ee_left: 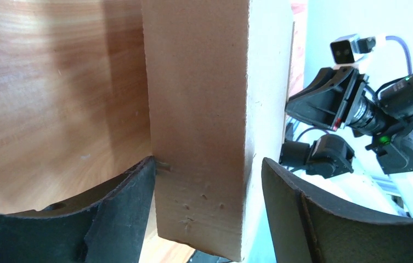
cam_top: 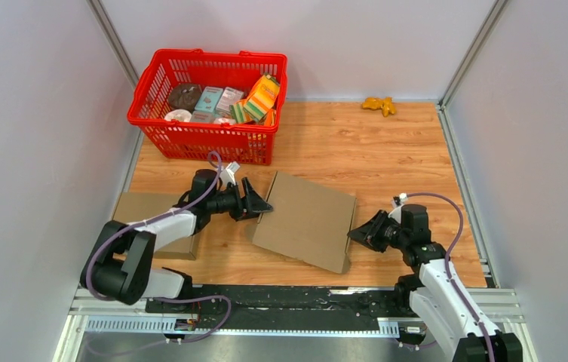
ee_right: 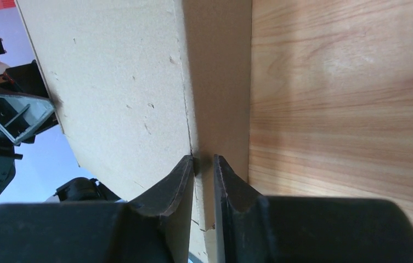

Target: Fold the paper box

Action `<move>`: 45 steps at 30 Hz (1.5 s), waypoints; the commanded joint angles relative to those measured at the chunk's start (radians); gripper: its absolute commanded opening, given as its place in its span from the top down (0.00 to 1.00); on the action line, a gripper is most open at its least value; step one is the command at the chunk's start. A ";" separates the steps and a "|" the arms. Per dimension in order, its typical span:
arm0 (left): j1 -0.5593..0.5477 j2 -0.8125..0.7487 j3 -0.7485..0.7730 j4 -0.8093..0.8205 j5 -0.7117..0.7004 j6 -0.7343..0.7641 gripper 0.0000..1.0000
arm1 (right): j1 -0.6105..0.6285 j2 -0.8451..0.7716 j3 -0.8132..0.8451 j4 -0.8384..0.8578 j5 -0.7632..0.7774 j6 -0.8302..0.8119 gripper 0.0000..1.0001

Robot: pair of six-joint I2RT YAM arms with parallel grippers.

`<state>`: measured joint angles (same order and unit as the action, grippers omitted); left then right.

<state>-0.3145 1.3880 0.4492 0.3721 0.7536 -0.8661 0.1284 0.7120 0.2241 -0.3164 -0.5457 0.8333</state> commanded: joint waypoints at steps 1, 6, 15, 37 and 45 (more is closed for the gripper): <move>-0.049 -0.125 0.108 -0.410 -0.131 0.186 0.20 | -0.070 -0.014 -0.080 -0.069 0.049 -0.030 0.79; -0.041 -0.115 0.101 -0.339 -0.125 0.150 0.20 | -0.111 -0.028 -0.106 -0.058 -0.002 -0.030 0.80; -0.063 -0.007 0.089 -0.044 0.110 0.030 0.19 | -0.119 0.014 -0.106 -0.030 -0.025 -0.036 0.79; -0.063 -0.249 -0.001 -0.233 -0.002 -0.080 0.54 | 0.031 -0.097 0.357 -0.314 0.191 -0.245 0.24; -0.028 -0.368 -0.078 -0.289 0.012 -0.246 0.54 | 1.069 0.171 0.659 -0.279 0.890 -0.535 0.06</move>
<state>-0.3622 1.0855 0.3985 0.1108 0.7605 -0.9958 0.7567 0.7288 0.7666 -0.5873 -0.0990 0.5045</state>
